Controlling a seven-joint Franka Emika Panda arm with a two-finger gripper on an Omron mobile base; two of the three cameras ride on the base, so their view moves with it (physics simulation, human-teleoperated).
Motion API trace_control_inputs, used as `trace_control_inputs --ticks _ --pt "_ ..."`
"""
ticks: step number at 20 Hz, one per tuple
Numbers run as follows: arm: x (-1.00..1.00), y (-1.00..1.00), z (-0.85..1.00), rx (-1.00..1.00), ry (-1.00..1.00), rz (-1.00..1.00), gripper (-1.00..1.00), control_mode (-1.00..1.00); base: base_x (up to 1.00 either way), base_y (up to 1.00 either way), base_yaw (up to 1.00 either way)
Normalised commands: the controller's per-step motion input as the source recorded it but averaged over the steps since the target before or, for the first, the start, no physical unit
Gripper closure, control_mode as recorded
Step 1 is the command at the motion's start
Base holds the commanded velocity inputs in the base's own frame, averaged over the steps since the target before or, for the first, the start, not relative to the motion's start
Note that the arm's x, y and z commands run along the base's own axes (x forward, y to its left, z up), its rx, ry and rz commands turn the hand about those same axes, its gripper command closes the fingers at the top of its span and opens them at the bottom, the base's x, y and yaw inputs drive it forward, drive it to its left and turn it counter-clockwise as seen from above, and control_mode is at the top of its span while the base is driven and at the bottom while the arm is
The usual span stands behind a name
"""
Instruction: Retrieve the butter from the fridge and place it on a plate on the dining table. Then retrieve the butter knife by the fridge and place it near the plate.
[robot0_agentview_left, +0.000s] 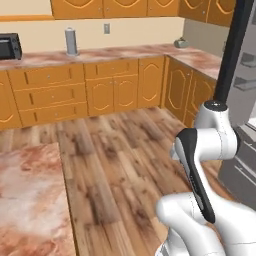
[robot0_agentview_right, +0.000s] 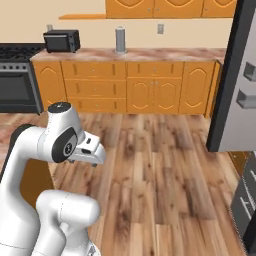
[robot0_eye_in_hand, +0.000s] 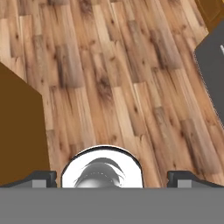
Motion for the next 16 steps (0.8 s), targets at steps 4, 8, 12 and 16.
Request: trace_control_inputs --ticks 4,8,12,16 --pt "0.00 0.00 0.00 0.00 0.00 0.00 -1.00 1.00 1.00 -0.01 0.02" --pt "0.00 0.00 0.00 0.00 0.00 0.00 -1.00 1.00 1.00 0.00 -0.16" --pt "0.00 0.00 0.00 0.00 0.00 0.00 -1.00 1.00 1.00 0.00 -0.21" --pt "0.00 0.00 0.00 0.00 0.00 0.00 -1.00 1.00 1.00 0.00 -0.19"
